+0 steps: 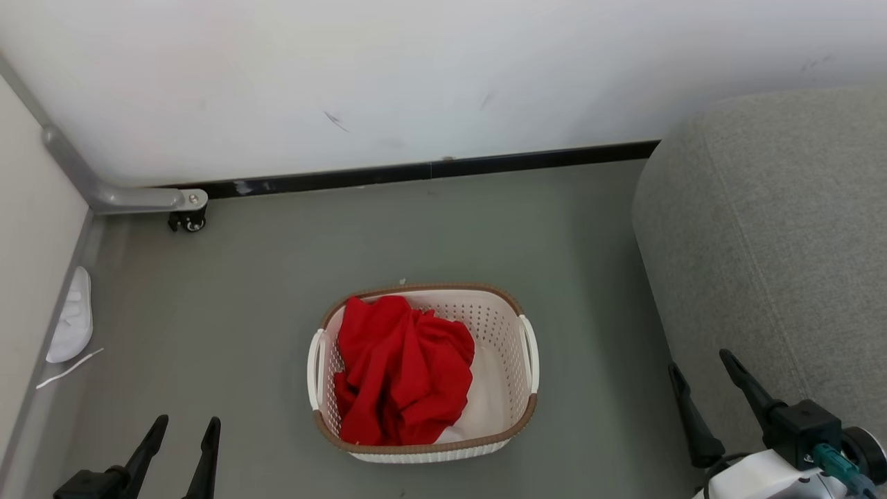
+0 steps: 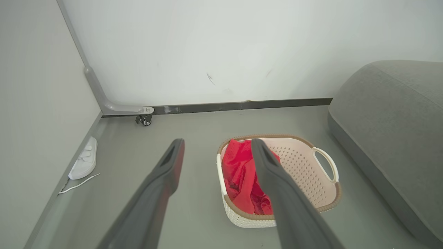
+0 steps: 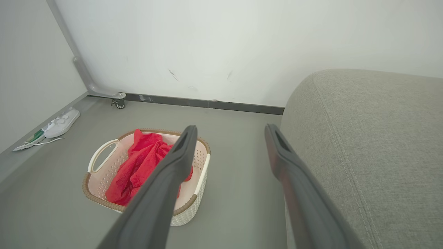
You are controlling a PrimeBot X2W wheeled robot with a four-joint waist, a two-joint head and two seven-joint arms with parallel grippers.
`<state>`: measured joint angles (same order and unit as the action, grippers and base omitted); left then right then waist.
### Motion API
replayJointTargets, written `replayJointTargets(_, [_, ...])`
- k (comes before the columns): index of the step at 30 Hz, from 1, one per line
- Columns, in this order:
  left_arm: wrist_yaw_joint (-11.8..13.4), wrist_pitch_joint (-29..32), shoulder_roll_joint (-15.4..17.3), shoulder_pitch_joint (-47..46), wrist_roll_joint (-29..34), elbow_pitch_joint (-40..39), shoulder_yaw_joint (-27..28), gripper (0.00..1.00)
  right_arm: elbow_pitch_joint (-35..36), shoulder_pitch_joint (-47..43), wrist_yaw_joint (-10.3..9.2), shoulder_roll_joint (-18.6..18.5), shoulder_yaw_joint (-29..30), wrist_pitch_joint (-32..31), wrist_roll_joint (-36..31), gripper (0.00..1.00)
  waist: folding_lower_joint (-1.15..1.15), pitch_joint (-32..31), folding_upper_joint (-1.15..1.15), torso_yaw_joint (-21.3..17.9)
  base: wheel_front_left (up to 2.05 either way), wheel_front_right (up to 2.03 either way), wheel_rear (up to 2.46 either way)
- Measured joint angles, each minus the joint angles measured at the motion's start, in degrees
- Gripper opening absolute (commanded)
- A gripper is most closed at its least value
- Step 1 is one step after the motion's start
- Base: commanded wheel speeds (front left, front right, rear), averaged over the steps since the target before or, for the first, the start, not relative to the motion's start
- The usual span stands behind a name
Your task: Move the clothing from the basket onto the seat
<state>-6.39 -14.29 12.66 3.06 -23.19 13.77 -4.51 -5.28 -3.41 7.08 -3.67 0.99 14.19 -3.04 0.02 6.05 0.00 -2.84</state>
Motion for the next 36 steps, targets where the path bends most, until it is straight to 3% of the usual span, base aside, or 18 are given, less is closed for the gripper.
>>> replayJointTargets(16, [-0.4,0.0,0.8,-2.2,-0.7,-2.2,-0.3,1.00,1.4,1.2,0.00,0.7,-1.0,0.0,-0.6,1.00,0.00,8.1,0.00,0.0,0.00,0.00,0.00])
replayJointTargets(36, [-0.8,0.0,5.1,-11.3,-3.3,-4.0,-3.6,1.00,3.4,9.0,0.00,1.3,-1.8,0.0,-1.2,1.00,-0.01,20.3,0.00,-0.5,0.00,0.00,0.00])
